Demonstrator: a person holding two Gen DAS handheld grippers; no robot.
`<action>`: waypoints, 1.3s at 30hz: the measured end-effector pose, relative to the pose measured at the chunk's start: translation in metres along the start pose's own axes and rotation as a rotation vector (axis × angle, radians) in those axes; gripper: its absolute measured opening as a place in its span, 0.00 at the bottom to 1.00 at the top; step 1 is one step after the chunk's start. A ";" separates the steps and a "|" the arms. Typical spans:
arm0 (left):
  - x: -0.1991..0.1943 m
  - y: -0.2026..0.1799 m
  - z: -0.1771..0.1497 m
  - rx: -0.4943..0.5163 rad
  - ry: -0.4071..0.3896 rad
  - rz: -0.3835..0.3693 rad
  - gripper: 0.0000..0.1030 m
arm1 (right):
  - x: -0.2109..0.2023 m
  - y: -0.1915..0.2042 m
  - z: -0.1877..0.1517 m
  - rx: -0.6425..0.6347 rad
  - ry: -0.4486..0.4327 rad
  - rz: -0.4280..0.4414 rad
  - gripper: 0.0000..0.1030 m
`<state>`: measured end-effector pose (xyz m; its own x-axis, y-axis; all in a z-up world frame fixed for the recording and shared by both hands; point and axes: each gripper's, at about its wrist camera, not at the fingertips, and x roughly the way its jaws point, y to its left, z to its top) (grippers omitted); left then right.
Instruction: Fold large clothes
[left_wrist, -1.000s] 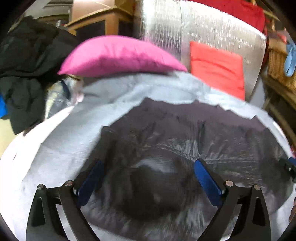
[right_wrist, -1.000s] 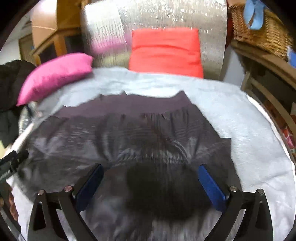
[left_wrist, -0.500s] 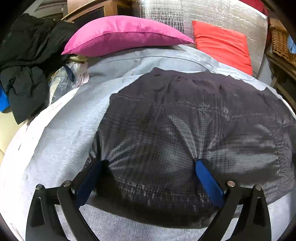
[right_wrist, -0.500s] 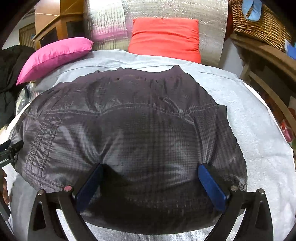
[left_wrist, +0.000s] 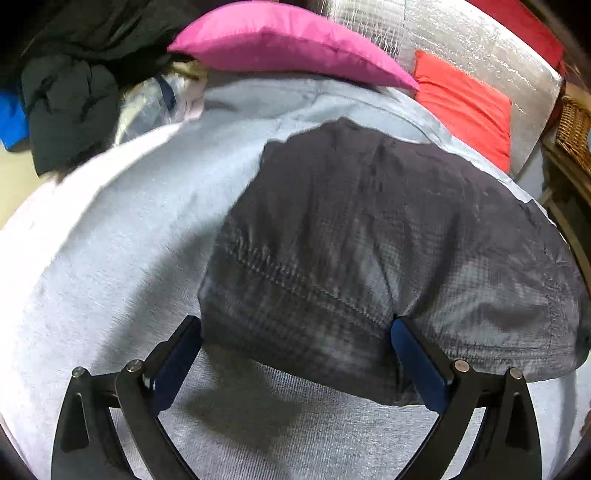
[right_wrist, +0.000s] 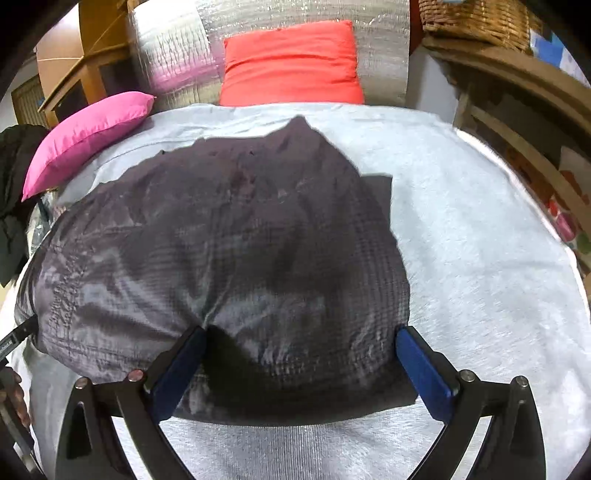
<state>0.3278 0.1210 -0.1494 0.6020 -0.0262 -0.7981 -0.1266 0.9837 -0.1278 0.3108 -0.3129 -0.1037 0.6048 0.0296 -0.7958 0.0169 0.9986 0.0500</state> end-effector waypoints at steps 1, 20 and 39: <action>-0.008 -0.004 0.001 0.025 -0.032 0.024 0.98 | -0.005 0.000 0.003 -0.001 -0.017 0.005 1.00; -0.007 -0.068 0.003 0.165 -0.117 0.068 0.98 | 0.020 0.018 0.012 -0.047 -0.036 0.042 1.00; 0.001 -0.070 0.002 0.212 -0.096 0.062 0.99 | 0.026 0.012 0.007 -0.046 -0.017 0.039 1.00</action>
<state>0.3384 0.0529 -0.1402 0.6719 0.0429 -0.7394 -0.0036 0.9985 0.0547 0.3318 -0.3006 -0.1194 0.6175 0.0680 -0.7836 -0.0433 0.9977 0.0525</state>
